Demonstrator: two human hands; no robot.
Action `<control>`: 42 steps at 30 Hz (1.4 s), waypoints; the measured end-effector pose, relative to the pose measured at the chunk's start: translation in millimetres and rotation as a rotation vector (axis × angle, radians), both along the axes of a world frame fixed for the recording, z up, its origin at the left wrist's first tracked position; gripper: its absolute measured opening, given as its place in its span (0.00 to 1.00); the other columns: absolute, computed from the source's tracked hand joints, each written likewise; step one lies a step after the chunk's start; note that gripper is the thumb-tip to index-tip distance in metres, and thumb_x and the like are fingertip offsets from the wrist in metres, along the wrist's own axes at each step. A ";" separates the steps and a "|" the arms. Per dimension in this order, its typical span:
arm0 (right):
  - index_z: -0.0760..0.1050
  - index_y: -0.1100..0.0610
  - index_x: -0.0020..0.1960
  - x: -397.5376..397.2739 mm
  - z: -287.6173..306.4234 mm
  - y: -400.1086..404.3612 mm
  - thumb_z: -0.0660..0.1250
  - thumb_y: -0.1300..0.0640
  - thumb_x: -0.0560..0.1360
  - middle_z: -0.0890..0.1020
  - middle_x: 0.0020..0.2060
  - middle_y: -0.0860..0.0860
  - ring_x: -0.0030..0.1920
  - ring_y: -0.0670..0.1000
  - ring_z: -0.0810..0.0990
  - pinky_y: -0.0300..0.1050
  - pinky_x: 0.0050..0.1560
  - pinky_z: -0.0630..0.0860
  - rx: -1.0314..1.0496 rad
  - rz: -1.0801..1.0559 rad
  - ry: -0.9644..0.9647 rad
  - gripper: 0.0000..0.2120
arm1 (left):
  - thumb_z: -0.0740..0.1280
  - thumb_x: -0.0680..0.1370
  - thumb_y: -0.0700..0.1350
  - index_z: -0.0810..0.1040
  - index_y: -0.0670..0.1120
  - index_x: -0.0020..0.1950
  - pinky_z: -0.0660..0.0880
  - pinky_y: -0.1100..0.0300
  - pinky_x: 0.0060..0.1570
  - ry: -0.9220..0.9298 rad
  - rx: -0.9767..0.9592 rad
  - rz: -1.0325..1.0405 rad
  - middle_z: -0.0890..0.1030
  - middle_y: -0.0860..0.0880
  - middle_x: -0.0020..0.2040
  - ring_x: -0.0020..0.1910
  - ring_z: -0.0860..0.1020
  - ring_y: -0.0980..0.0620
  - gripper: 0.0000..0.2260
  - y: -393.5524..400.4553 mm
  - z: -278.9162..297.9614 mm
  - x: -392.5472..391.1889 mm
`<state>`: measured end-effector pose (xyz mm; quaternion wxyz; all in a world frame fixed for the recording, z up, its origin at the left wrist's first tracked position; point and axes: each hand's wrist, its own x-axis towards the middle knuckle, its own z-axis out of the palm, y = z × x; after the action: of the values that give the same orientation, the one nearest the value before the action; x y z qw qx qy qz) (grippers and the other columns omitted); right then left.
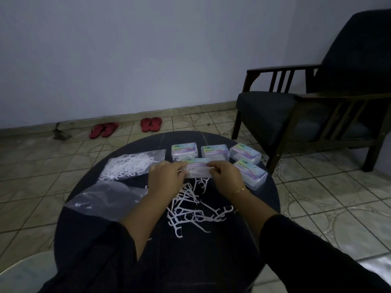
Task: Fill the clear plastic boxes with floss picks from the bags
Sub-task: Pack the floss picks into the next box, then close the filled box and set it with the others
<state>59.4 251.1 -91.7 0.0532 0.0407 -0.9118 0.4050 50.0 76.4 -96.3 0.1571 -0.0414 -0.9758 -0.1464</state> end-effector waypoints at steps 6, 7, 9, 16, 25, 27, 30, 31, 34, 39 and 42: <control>0.68 0.57 0.70 -38.9 1.4 -24.6 0.56 0.62 0.81 0.72 0.67 0.57 0.64 0.54 0.73 0.40 0.63 0.67 0.079 0.101 -0.103 0.19 | 0.59 0.82 0.51 0.75 0.56 0.66 0.59 0.54 0.61 -0.120 -0.067 0.084 0.81 0.53 0.58 0.62 0.71 0.49 0.14 -13.1 5.5 -31.4; 0.68 0.57 0.71 -44.2 0.0 -26.4 0.56 0.62 0.81 0.71 0.68 0.56 0.65 0.54 0.71 0.40 0.65 0.65 0.110 0.115 -0.107 0.19 | 0.58 0.82 0.51 0.75 0.56 0.65 0.59 0.55 0.60 -0.130 -0.076 0.092 0.81 0.53 0.57 0.62 0.72 0.49 0.14 -12.8 5.9 -35.1; 0.68 0.56 0.71 -54.4 -3.1 -26.8 0.57 0.61 0.80 0.69 0.69 0.55 0.68 0.54 0.68 0.43 0.68 0.62 0.181 0.103 -0.065 0.19 | 0.59 0.81 0.51 0.75 0.56 0.65 0.59 0.55 0.60 -0.149 -0.100 0.102 0.81 0.52 0.56 0.59 0.73 0.48 0.13 -13.4 3.0 -44.4; 0.59 0.50 0.74 -86.2 1.6 -8.1 0.63 0.52 0.76 0.62 0.72 0.52 0.70 0.56 0.58 0.55 0.68 0.58 0.738 -0.005 0.046 0.28 | 0.62 0.79 0.51 0.80 0.53 0.55 0.61 0.56 0.58 -0.153 -0.212 0.113 0.81 0.49 0.50 0.56 0.74 0.46 0.09 -11.1 -9.5 -70.9; 0.46 0.50 0.77 -124.2 -1.4 4.7 0.65 0.48 0.74 0.58 0.75 0.52 0.75 0.56 0.50 0.62 0.70 0.50 0.967 0.121 -0.139 0.40 | 0.61 0.79 0.50 0.76 0.53 0.60 0.62 0.53 0.60 -0.058 -0.335 0.143 0.80 0.50 0.55 0.61 0.71 0.47 0.11 -1.9 -14.6 -81.5; 0.48 0.50 0.77 -125.7 -1.3 7.1 0.66 0.49 0.74 0.60 0.74 0.51 0.75 0.55 0.51 0.63 0.70 0.50 0.965 0.135 -0.118 0.39 | 0.62 0.78 0.50 0.76 0.52 0.61 0.63 0.53 0.59 -0.049 -0.340 0.146 0.79 0.50 0.56 0.60 0.71 0.48 0.12 -1.0 -15.1 -81.3; 0.50 0.49 0.77 -123.9 0.7 11.2 0.68 0.50 0.73 0.61 0.73 0.51 0.74 0.54 0.53 0.63 0.70 0.53 0.930 0.139 -0.070 0.39 | 0.61 0.79 0.51 0.74 0.50 0.63 0.63 0.54 0.59 -0.033 -0.336 0.137 0.76 0.50 0.60 0.62 0.69 0.49 0.14 0.6 -17.4 -76.9; 0.50 0.50 0.77 -121.9 2.1 11.9 0.68 0.51 0.73 0.62 0.73 0.51 0.74 0.54 0.53 0.63 0.69 0.54 0.923 0.134 -0.057 0.39 | 0.61 0.79 0.52 0.74 0.50 0.64 0.63 0.54 0.59 -0.025 -0.325 0.135 0.75 0.50 0.62 0.63 0.68 0.49 0.15 1.3 -17.4 -74.7; 0.51 0.50 0.77 -112.4 7.6 14.0 0.68 0.51 0.73 0.62 0.73 0.50 0.73 0.53 0.54 0.61 0.68 0.55 0.907 0.131 -0.013 0.38 | 0.62 0.78 0.54 0.70 0.50 0.68 0.61 0.54 0.63 0.001 -0.283 0.117 0.71 0.50 0.66 0.66 0.66 0.48 0.20 3.7 -16.7 -64.6; 0.55 0.50 0.75 -79.1 20.6 17.3 0.66 0.50 0.74 0.62 0.73 0.49 0.74 0.52 0.53 0.58 0.68 0.55 0.863 0.152 0.077 0.34 | 0.64 0.76 0.56 0.61 0.52 0.74 0.59 0.53 0.66 0.021 -0.113 -0.044 0.66 0.52 0.71 0.69 0.62 0.49 0.28 15.4 -11.5 -37.7; 0.57 0.48 0.74 -47.7 25.6 19.8 0.66 0.49 0.74 0.63 0.72 0.48 0.73 0.52 0.54 0.57 0.68 0.56 0.830 0.170 0.116 0.32 | 0.68 0.74 0.59 0.50 0.53 0.78 0.60 0.52 0.64 -0.054 0.036 -0.154 0.66 0.50 0.72 0.69 0.62 0.48 0.38 27.5 -12.5 -22.6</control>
<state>11.7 270.9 -66.0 0.0499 0.1564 -0.9864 0.0037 27.4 103.9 -108.8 0.1196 -0.1094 -0.9709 -0.1764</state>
